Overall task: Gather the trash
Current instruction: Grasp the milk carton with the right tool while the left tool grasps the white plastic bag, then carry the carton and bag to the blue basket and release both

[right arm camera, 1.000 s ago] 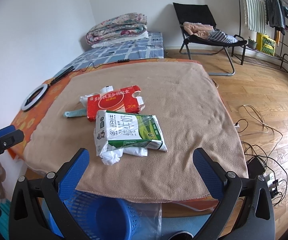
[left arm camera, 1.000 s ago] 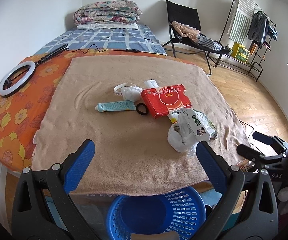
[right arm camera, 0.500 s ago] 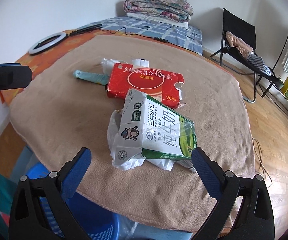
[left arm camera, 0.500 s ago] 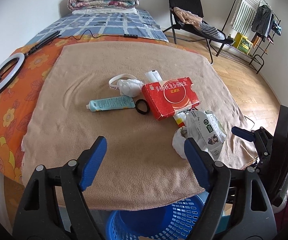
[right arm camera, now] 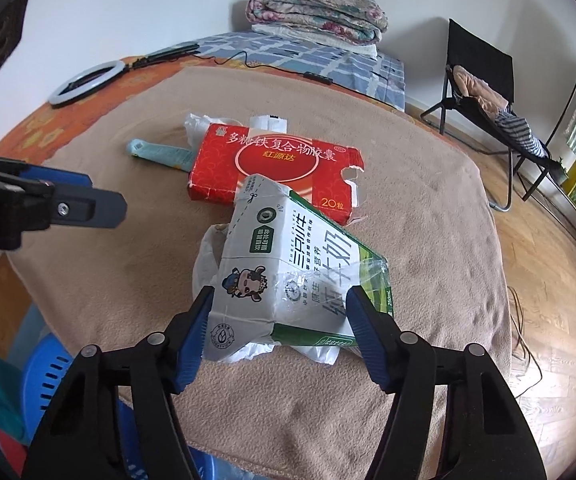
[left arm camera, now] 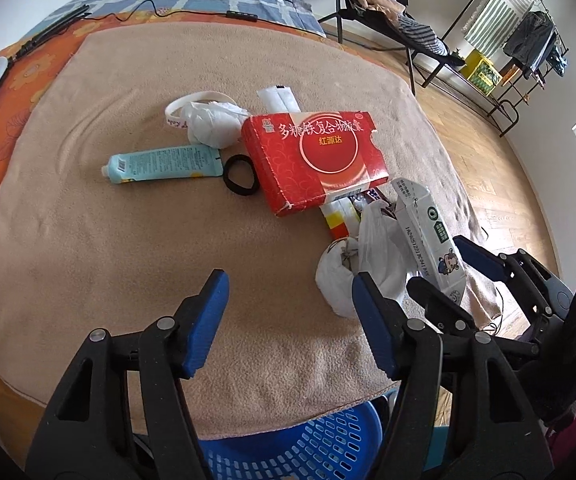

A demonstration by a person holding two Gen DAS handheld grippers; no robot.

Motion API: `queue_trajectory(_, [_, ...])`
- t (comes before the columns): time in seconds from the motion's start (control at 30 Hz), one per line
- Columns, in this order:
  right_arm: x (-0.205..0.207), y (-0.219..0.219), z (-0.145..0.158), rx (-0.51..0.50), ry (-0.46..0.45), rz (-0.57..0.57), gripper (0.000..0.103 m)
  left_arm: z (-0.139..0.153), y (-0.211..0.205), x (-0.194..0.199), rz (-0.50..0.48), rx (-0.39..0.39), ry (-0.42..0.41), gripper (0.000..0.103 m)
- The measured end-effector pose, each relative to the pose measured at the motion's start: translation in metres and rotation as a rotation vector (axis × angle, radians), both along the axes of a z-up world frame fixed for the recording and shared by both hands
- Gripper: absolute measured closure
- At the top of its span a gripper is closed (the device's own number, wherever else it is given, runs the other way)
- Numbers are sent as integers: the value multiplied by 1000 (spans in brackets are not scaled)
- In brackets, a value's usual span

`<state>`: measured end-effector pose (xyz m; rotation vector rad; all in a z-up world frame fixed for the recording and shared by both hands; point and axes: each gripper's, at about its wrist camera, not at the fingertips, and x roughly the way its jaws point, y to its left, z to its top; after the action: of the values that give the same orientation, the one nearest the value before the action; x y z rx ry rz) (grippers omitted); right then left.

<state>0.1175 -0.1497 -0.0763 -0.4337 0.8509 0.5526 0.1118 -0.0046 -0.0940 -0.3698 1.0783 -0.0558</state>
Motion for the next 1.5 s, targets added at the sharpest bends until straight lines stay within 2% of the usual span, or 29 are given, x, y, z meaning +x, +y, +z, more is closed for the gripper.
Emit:
queue_trajectory(0.27, [11, -24, 21, 116, 14, -59, 58, -22, -12, 24, 6, -63, 65, 37])
queue_trajectory(0.43, [20, -38, 28, 145, 8, -109, 64, -32, -13, 29, 33, -85, 95, 45])
queue_trajectory(0.47, [22, -40, 29, 151, 9, -117, 65, -34, -13, 29, 37, -85, 99, 48])
queue_trajectory(0.5, [23, -42, 29, 149, 5, -125, 65, -37, -14, 31, 38, -88, 106, 57])
queue_trajectory(0.63, [25, -51, 30, 146, -9, -151, 66, -45, -14, 32, 40, -112, 125, 79])
queue_trajectory(0.67, [27, -54, 31, 150, -8, -158, 67, -44, -15, 31, 38, -110, 122, 89])
queue_trajectory(0.7, [28, -56, 31, 156, -6, -165, 67, -43, -16, 30, 34, -104, 117, 92])
queue_trajectory(1.0, [34, -75, 36, 195, -11, -221, 71, -27, -26, 26, 14, -43, 55, 95])
queue_trajectory(1.27, [31, -86, 46, 233, -27, -242, 72, -9, -14, 9, 9, -9, 1, 95])
queue_trajectory(1.4, [26, -89, 54, 263, -30, -240, 73, -1, -7, -3, 6, 32, -28, 95])
queue_trajectory(1.5, [20, -88, 57, 263, -43, -231, 73, 5, 0, -11, 12, 31, -36, 95])
